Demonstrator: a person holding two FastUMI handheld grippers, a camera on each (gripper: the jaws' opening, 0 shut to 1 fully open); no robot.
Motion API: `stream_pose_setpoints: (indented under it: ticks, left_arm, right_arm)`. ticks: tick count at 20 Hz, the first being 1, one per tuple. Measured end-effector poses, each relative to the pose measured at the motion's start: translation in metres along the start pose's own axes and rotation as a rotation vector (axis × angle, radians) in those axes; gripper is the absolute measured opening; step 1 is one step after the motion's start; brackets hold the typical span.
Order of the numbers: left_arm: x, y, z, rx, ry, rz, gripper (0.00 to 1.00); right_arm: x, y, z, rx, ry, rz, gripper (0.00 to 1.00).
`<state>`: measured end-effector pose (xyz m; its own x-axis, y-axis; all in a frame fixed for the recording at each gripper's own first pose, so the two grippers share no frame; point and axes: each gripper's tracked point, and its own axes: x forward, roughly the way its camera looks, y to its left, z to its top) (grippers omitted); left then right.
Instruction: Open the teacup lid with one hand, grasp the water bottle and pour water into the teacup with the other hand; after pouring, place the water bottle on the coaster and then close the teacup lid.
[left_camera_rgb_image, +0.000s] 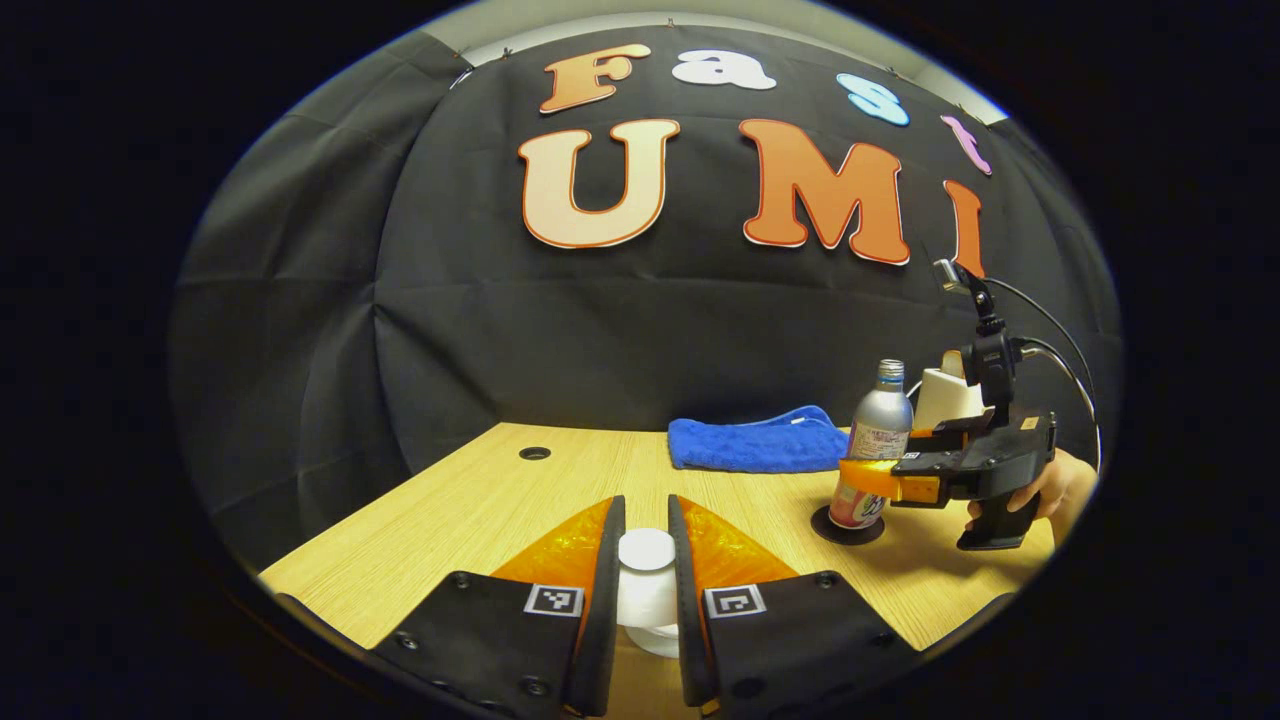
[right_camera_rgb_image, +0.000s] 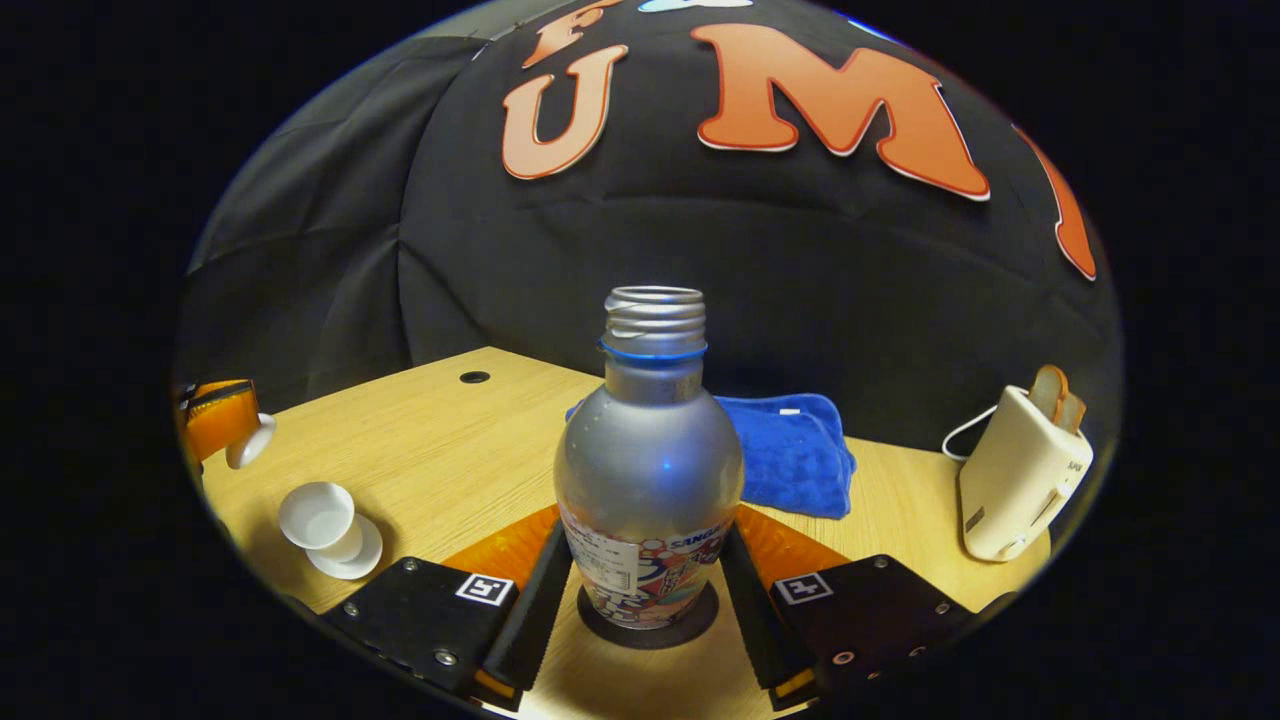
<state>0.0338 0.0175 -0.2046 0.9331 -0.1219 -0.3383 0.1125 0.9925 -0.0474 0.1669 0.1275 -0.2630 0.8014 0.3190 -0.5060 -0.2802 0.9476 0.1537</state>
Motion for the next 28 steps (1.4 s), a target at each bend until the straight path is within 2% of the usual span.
stream_pose_setpoints:
  ticks: [5, 6, 8, 12, 15, 18, 21, 25, 28]
  left_arm:
    - [0.012, -0.01, -0.01, -0.011, 0.025, -0.017, 0.3]
    - [0.014, -0.013, -0.012, -0.016, 0.028, -0.024, 0.27]
    - [0.018, -0.018, -0.018, -0.02, 0.048, -0.031, 0.3]
    - [0.026, -0.026, -0.035, -0.03, 0.08, -0.046, 0.3]
    - [0.028, -0.031, -0.043, -0.031, 0.091, -0.055, 0.33]
    - [0.028, -0.032, -0.05, -0.031, 0.098, -0.051, 0.33]
    - [0.029, -0.032, -0.061, -0.034, 0.115, -0.045, 0.28]
    - [0.028, -0.029, -0.065, -0.008, 0.113, -0.023, 0.3]
    - [0.028, -0.032, -0.061, -0.016, 0.102, -0.025, 0.36]
  right_arm:
    - [0.004, -0.006, -0.012, 0.024, 0.008, -0.002, 0.8]
    - [0.004, -0.007, -0.011, 0.027, 0.007, 0.0, 0.8]
    - [0.005, -0.007, -0.013, 0.023, 0.003, 0.003, 0.8]
    - [0.001, -0.004, -0.026, -0.01, 0.023, 0.011, 0.86]
    - [-0.004, -0.004, -0.026, -0.036, 0.01, 0.007, 0.98]
    - [-0.011, -0.007, -0.025, -0.037, 0.003, 0.008, 0.99]
    - [-0.024, -0.011, -0.025, -0.041, -0.005, -0.002, 0.99]
    - [-0.046, -0.019, -0.024, -0.034, -0.024, -0.021, 0.99]
    - [-0.067, -0.026, -0.018, -0.016, -0.053, -0.035, 0.99]
